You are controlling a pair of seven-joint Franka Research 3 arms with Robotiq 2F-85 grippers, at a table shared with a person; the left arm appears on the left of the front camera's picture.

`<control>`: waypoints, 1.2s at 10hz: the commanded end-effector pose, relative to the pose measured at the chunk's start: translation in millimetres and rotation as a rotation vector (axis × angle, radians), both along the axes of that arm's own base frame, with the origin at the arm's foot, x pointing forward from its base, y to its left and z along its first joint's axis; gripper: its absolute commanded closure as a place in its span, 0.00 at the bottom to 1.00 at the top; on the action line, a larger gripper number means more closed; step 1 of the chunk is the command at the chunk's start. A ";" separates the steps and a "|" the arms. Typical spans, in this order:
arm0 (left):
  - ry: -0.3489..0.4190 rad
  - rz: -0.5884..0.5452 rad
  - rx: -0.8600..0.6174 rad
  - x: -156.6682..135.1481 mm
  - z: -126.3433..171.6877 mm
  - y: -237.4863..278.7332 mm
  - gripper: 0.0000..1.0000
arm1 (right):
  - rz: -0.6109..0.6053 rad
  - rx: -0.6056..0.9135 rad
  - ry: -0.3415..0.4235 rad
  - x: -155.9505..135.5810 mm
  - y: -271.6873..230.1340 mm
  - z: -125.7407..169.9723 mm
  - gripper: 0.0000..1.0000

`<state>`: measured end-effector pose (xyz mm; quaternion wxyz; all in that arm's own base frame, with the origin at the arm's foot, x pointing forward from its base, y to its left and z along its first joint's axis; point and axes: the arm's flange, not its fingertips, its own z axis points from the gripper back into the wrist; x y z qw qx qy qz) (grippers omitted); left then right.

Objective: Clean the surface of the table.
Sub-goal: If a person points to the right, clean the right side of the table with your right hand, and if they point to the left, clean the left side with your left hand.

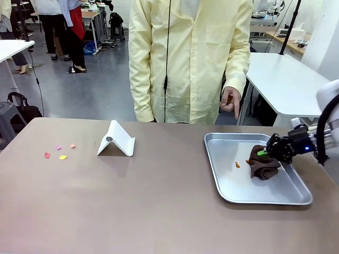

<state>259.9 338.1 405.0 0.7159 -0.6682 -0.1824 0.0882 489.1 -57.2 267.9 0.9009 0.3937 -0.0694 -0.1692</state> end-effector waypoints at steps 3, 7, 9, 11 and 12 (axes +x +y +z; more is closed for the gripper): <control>-0.017 -0.007 0.008 -1.6 0.8 0.0 1.00 | 0.061 -0.137 0.009 0.6 42.8 -10.3 0.94; -0.017 -0.007 0.008 -1.6 0.8 0.0 1.00 | 0.186 -0.182 0.002 -4.2 86.2 -9.0 0.94; -0.017 -0.007 0.008 -1.6 0.8 0.0 1.00 | 0.262 -0.200 -0.011 -11.2 111.5 -8.7 0.94; -0.017 -0.007 0.008 -1.6 0.8 0.0 1.00 | 0.349 -0.192 -0.010 -19.1 132.3 -11.5 0.94; -0.017 -0.007 0.008 -1.6 0.8 0.0 1.00 | 0.378 -0.201 -0.004 -21.6 136.8 -14.2 0.94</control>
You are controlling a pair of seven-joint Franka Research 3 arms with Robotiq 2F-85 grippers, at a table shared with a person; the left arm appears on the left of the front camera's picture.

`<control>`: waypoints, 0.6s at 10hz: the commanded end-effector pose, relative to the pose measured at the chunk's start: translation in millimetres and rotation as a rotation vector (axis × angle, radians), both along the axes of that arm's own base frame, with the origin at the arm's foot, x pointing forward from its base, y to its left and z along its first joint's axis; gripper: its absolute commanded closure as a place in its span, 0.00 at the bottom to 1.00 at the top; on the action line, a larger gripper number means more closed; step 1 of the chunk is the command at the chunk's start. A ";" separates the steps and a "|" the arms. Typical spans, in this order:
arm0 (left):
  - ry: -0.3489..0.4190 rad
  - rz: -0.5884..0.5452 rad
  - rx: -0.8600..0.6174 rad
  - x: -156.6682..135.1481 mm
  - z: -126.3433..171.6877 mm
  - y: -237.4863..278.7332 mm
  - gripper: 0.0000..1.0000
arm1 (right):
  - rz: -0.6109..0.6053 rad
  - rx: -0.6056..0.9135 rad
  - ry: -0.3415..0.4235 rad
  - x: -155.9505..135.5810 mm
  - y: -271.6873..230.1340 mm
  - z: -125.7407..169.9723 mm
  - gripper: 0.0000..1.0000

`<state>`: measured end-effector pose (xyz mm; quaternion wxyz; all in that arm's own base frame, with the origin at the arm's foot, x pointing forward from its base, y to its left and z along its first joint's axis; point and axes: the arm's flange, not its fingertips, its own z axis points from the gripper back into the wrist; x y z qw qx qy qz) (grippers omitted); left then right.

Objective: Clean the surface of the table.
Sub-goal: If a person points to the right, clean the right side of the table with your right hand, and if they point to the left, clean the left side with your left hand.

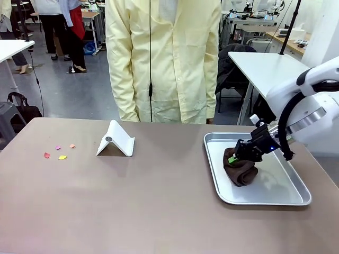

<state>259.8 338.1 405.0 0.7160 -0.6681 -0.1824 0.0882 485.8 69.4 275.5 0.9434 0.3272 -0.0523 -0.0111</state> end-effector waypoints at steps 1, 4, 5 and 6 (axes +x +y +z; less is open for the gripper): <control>-0.017 -0.007 0.007 -1.6 0.7 0.0 1.00 | 0.059 -0.049 0.057 -17.1 8.9 -21.7 0.94; -0.017 -0.007 0.007 -1.6 0.7 0.0 1.00 | -0.038 -0.079 0.008 -6.3 -18.1 -8.9 0.94; -0.017 -0.007 0.007 -1.6 0.7 0.0 1.00 | -0.078 -0.086 0.005 -3.3 -33.4 -3.6 0.94; -0.017 -0.007 0.007 -1.6 0.7 0.0 1.00 | -0.123 -0.088 -0.001 -1.0 -50.2 1.3 0.94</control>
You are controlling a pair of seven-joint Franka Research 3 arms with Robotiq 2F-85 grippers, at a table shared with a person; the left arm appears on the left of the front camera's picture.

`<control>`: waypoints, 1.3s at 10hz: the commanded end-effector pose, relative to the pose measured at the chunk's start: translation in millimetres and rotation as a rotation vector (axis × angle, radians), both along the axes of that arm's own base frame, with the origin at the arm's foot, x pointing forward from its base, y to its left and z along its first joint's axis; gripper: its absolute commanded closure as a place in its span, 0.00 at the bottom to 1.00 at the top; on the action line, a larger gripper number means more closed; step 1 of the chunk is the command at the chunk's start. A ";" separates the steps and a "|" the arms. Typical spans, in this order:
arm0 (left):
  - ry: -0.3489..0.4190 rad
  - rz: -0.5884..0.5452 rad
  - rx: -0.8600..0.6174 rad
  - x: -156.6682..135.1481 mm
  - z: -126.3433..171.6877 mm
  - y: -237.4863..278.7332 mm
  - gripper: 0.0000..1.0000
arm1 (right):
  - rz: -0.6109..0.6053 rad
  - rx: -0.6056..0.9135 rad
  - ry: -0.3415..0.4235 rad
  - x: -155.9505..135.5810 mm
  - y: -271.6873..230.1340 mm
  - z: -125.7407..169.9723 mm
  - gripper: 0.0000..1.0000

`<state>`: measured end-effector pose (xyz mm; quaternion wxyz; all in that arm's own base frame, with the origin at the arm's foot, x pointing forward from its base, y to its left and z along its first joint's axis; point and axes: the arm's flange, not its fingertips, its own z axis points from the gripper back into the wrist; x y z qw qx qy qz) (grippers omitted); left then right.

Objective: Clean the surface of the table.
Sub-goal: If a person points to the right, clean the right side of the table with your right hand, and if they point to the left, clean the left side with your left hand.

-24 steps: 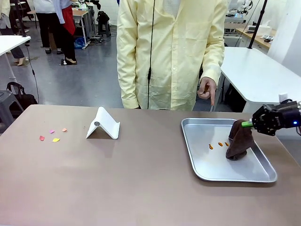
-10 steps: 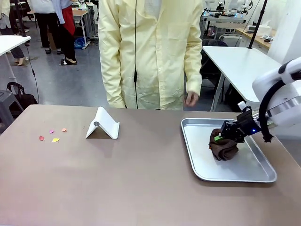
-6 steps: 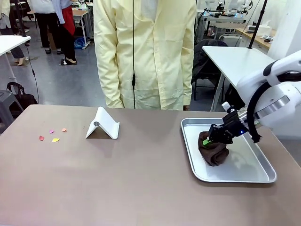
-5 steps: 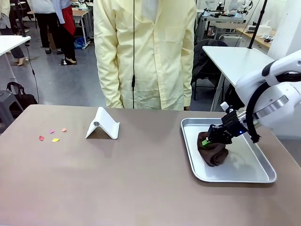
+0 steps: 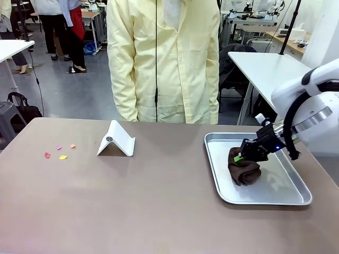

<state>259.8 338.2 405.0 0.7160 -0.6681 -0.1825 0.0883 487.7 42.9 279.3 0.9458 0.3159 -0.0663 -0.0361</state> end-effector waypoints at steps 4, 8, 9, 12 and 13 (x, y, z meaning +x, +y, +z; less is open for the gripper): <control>-0.017 -0.007 0.007 -1.5 0.7 -0.1 1.00 | -0.231 0.006 -0.009 -2.7 -87.1 19.2 0.94; -0.017 -0.007 0.007 -1.5 0.7 -0.1 1.00 | -0.270 0.551 0.067 -21.6 -122.5 68.2 0.94; -0.017 -0.007 0.007 -1.5 0.7 -0.1 1.00 | -0.296 0.716 0.172 -27.6 -129.6 79.8 0.94; -0.017 -0.007 0.007 -1.5 0.7 -0.1 1.00 | -0.345 1.006 0.375 -53.0 -157.8 110.0 0.94; -0.017 -0.007 0.007 -1.5 0.7 -0.1 1.00 | -0.262 1.061 0.405 -68.2 -165.3 121.5 0.94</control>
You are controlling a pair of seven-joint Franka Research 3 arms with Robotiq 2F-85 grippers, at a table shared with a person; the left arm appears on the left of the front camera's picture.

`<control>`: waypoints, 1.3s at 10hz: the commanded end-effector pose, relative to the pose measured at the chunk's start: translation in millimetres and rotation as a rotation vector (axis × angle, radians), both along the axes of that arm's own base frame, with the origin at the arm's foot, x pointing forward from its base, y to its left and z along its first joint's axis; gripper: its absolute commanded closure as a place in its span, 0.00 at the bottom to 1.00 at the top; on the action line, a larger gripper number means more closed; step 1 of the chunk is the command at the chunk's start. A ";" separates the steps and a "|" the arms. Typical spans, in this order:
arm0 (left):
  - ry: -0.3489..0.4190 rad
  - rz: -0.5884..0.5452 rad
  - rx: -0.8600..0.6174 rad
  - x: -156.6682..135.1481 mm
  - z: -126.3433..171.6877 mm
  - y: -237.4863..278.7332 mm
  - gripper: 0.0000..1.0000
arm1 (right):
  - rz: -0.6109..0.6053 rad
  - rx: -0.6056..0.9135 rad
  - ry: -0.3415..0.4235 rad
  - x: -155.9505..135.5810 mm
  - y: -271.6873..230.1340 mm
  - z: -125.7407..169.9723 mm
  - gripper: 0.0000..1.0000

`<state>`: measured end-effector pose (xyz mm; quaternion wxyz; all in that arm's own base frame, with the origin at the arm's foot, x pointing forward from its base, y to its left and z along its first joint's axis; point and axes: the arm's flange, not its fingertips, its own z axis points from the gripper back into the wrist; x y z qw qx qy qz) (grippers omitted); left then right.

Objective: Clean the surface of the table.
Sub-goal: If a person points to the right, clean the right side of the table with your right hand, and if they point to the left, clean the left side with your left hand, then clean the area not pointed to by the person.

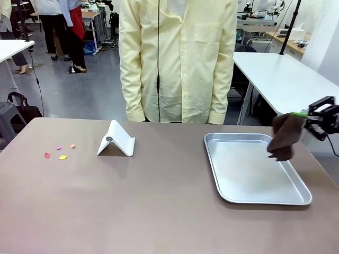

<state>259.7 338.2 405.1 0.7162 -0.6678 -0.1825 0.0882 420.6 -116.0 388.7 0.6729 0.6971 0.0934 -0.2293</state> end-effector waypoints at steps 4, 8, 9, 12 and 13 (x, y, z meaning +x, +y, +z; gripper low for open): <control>-0.017 -0.007 0.007 -1.4 0.6 -0.1 1.00 | 0.176 0.062 0.004 -49.3 -36.9 21.8 0.94; -0.017 -0.007 0.007 -1.4 0.6 -0.1 1.00 | 0.129 0.130 -0.006 -41.9 -23.2 24.7 0.94; -0.017 -0.007 0.007 -1.4 0.6 -0.1 1.00 | 0.129 0.130 -0.006 -41.9 -23.2 24.7 0.94; -0.017 -0.007 0.007 -1.4 0.6 -0.1 1.00 | 0.129 0.130 -0.006 -41.9 -23.2 24.7 0.94; -0.017 -0.007 0.007 -1.4 0.6 -0.1 1.00 | 0.129 0.130 -0.006 -41.9 -23.2 24.7 0.94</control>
